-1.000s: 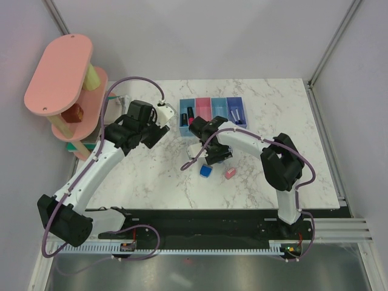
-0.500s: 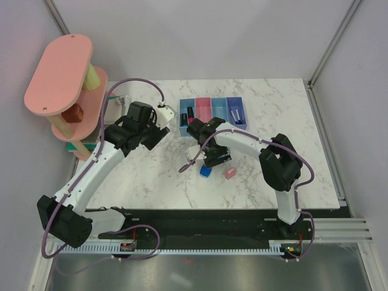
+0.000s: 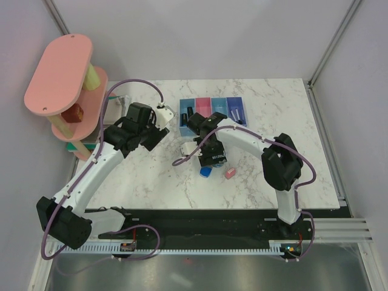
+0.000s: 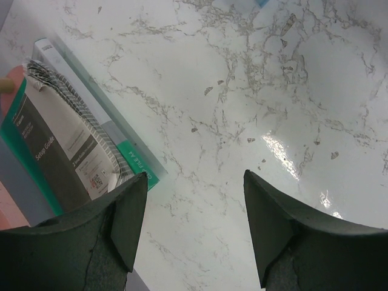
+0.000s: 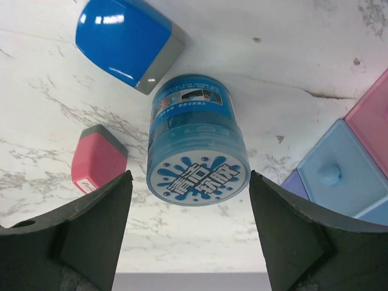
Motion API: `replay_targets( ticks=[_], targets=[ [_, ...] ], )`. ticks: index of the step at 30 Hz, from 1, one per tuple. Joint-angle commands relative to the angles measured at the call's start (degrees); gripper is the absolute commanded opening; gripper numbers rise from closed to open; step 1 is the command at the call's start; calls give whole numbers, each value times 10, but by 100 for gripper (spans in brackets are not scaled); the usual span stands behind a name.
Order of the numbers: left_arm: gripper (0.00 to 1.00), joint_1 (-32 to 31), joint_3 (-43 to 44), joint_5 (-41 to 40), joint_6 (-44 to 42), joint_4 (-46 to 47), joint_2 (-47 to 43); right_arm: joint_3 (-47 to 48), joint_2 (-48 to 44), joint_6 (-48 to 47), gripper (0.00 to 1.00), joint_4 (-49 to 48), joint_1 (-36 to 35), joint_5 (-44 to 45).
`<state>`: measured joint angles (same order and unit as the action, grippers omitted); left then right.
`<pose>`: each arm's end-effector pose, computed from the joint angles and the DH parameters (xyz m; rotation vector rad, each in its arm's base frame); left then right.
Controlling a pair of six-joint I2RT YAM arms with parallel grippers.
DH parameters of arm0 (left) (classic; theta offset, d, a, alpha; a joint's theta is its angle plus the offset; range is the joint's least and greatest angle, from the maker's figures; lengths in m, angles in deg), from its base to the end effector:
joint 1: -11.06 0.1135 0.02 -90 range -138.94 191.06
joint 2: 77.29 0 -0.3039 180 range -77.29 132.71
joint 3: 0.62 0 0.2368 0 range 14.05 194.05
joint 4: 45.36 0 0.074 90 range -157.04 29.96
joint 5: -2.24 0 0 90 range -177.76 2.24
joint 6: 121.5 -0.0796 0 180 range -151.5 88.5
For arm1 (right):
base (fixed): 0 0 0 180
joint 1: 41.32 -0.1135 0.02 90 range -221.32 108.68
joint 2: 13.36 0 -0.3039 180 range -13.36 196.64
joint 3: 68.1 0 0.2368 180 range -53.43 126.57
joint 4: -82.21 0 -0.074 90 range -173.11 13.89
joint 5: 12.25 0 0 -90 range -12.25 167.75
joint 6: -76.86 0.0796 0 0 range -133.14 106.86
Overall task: Sort the stationery into containers
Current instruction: Pick up the stationery from the center of the board.
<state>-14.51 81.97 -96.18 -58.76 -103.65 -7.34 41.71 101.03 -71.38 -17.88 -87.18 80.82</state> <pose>0.2338 -0.0990 0.3416 0.9879 2.1482 0.1882 0.2790 0.2814 0.2186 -2.4028 1.8789 -0.0971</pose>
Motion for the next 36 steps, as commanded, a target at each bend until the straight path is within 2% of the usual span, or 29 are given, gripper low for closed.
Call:
replay_targets(
  ticks=[1, 6, 16, 21, 25, 27, 36],
  targets=[
    [72, 3, -5, 7, 13, 13, -17, 23, 10, 24, 84, 12, 16, -86],
    [72, 3, -6, 6, 14, 14, -18, 16, 12, 35, 80, 7, 43, -155],
    [72, 4, -6, 3, 15, 12, -22, -42, -13, 57, 77, -55, 82, -207],
    [72, 4, -2, 3, 15, 11, -20, -51, -29, 76, 67, -76, 92, -227],
    [72, 4, -2, 2, 13, 8, -20, -37, -55, 92, 56, -85, 97, -242],
    [72, 4, -3, 2, 14, 7, -21, -23, -63, 99, 54, -86, 98, -248],
    [72, 4, -9, 1, 13, 6, -25, 68, -93, 131, 53, -105, 99, -209]
  ],
)
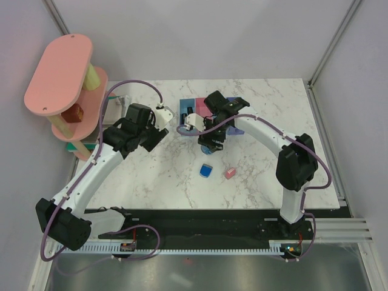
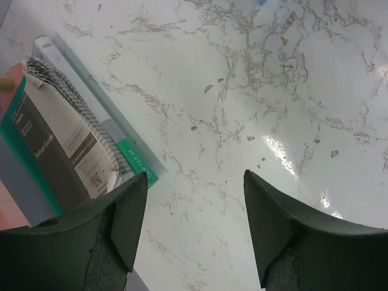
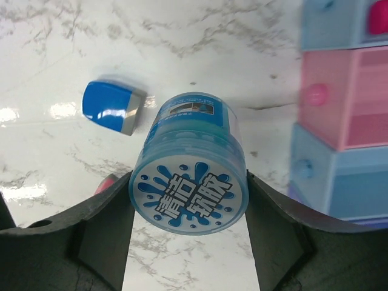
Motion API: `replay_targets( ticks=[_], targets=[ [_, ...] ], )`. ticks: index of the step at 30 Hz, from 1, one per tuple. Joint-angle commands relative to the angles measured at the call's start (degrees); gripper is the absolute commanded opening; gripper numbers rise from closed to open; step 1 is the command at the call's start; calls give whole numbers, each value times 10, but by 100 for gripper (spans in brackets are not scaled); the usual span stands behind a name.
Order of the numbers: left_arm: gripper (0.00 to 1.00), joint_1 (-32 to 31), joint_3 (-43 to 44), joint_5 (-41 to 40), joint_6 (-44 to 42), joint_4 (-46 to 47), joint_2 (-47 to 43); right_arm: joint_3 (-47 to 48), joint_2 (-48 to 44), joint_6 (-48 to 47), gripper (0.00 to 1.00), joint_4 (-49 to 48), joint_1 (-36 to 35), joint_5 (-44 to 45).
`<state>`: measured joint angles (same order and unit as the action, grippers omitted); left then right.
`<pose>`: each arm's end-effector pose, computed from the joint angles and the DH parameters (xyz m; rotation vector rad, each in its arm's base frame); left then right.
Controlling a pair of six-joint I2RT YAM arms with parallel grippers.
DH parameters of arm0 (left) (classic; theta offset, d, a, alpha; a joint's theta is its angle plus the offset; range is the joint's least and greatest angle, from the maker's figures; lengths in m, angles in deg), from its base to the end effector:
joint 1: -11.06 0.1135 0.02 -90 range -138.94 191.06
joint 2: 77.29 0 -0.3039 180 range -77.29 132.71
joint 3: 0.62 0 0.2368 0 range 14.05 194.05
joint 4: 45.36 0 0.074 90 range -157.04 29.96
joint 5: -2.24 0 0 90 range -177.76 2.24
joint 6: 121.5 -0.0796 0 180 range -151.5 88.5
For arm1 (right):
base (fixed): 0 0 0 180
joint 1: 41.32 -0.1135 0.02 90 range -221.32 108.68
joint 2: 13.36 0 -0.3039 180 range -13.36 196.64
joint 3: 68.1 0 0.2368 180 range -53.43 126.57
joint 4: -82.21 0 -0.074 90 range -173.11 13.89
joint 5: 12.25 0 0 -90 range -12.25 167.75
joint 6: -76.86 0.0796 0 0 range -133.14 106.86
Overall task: Sort the stationery into containers
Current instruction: Pick up the stationery from the center of the board, then place the stationery in the storage box.
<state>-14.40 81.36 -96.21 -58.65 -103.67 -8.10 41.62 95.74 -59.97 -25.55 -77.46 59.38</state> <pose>0.2307 -0.0969 0.3410 0.9824 2.1483 0.1886 0.3110 0.2582 0.2613 -1.8867 2.0244 0.4037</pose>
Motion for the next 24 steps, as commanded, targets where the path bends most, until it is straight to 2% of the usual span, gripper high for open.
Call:
replay_targets(
  ticks=[1, 5, 11, 24],
  targets=[
    [72, 3, -2, 1, 11, 7, -18, 79, -38, 17, 54, -33, 3, 24],
    [72, 3, -2, -1, 1, -1, -21, 141, -9, 0, 55, -60, 3, 96],
    [72, 2, -1, 4, -14, -16, -41, 238, 78, -27, 56, -98, 17, 140],
    [72, 4, 0, -5, -18, -37, -61, 285, 197, -40, 56, -232, 41, 180]
  ],
)
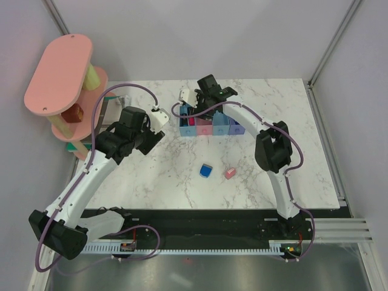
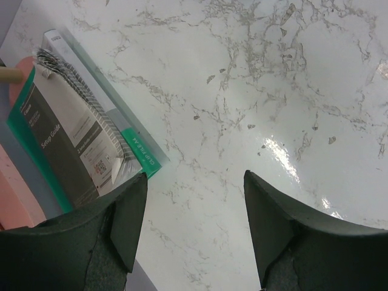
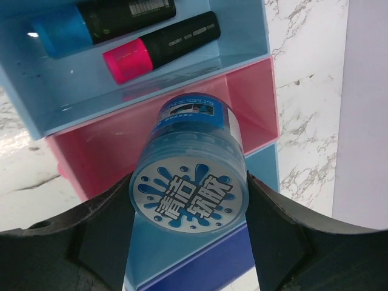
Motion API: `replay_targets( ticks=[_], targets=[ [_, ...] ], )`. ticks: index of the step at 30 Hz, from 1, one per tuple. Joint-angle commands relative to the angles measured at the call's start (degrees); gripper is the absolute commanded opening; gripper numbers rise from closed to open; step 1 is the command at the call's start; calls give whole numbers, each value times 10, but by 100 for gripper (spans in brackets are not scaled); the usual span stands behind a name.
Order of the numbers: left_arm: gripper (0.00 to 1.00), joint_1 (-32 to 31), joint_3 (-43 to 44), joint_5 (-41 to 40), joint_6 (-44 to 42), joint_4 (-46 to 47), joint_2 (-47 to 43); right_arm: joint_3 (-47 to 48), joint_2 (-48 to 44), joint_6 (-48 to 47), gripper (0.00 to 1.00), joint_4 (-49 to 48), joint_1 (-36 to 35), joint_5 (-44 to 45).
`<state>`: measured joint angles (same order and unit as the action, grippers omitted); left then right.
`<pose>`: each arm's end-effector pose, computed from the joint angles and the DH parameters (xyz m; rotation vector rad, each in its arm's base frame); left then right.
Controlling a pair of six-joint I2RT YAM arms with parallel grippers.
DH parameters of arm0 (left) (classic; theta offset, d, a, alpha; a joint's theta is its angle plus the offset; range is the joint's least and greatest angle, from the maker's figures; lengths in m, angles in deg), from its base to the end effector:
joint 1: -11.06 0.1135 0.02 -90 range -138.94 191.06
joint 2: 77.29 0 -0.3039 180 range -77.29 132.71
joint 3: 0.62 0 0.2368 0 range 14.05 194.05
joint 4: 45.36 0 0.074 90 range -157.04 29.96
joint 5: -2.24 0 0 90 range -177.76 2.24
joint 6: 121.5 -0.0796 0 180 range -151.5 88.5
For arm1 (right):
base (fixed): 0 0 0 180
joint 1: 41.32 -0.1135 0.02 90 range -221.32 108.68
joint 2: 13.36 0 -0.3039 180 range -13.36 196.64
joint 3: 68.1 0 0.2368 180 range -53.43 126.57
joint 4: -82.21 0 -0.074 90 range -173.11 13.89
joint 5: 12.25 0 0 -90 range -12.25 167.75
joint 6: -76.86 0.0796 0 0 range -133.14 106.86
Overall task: Sort the stationery into containers
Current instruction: Place the stationery in the storage box.
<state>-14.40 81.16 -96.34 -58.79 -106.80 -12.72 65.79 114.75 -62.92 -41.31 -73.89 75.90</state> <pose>0.2084 -0.0861 0.3515 0.9726 2.1281 0.1912 0.4540 0.2931 0.2576 -1.6284 1.8402 -0.0920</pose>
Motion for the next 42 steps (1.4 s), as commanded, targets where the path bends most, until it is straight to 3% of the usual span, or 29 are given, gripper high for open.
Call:
replay_targets(
  ticks=[1, 20, 33, 42],
  targets=[
    [72, 4, 2, -4, -15, -6, -15, 46, 10, -11, 56, -78, 6, 15],
    [72, 3, 6, 8, -12, -7, -3, 20, 58, -23, 61, -130, 8, 45],
    [72, 3, 6, 23, -3, -6, 1, -21, 28, -19, 87, -169, 8, 75],
    [72, 4, 7, 35, 3, -5, 3, -45, -26, -1, 89, -196, 8, 95]
  ],
)
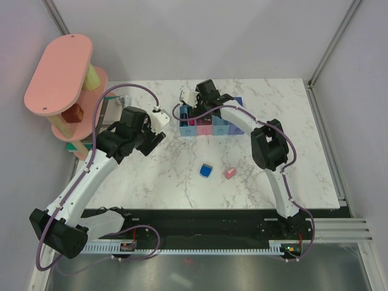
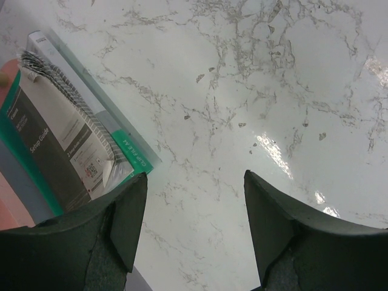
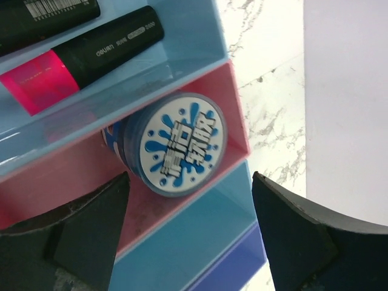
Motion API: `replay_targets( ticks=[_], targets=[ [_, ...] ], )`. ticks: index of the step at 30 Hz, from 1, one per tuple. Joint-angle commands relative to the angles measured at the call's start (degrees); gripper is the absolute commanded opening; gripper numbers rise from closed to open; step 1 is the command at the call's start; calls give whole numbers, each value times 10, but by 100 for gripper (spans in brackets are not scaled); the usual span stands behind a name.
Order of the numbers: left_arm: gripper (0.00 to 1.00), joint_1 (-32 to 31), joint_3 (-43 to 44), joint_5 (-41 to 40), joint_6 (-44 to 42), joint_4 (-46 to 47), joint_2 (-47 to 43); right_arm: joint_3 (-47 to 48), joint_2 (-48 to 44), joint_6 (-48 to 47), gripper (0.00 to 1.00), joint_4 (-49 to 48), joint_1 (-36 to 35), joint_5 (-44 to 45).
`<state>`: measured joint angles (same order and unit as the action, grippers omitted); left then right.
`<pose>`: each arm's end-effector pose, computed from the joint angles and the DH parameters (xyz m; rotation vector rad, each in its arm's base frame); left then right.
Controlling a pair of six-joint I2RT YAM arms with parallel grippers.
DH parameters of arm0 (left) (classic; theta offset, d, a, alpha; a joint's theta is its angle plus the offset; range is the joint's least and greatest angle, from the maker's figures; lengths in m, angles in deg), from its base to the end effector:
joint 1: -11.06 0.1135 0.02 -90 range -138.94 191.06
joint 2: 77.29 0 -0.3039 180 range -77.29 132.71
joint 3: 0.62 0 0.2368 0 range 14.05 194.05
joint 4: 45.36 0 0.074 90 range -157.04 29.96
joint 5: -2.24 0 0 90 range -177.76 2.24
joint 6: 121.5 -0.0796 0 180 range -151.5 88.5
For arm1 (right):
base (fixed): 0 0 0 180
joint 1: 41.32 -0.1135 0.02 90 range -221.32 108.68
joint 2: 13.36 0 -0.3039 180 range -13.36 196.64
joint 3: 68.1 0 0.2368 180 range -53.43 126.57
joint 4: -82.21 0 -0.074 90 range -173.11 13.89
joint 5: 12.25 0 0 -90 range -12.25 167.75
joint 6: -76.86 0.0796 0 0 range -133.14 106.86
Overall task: Sort the stationery into containers
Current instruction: Place the stationery in the storage box, then pick up the stationery from the center of the board.
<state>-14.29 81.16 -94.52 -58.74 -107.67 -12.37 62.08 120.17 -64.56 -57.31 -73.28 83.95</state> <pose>0.2075 -0.0879 0.3484 0.9950 2.1427 0.1554 0.4934 0.2977 0.2139 -1.5215 1.7897 -0.2945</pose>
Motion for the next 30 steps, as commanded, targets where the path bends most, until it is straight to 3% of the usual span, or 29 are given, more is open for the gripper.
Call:
replay_targets(
  ticks=[1, 4, 9, 13, 15, 21, 30],
  targets=[
    [72, 3, 8, 18, 3, 4, -1, -18, -92, 17, 89, -36, 2, 15],
    [72, 3, 14, 26, -5, 3, 0, -53, -156, 24, 88, -26, 2, 5],
    [72, -2, 28, 91, 0, -9, 21, -98, -270, -4, 87, 129, 2, -61],
    [71, -37, 36, 122, 30, -7, 65, -238, -374, -39, 86, 228, 2, -123],
    [70, -57, 43, 123, 43, 3, 99, -327, -408, -45, 85, 230, 2, -124],
    [70, -96, 49, 125, 89, 43, 156, -478, -505, -31, 83, 232, 2, -176],
    [70, -116, 38, 144, 114, 83, 200, -534, -517, -25, 82, 230, -1, -205]
  ],
)
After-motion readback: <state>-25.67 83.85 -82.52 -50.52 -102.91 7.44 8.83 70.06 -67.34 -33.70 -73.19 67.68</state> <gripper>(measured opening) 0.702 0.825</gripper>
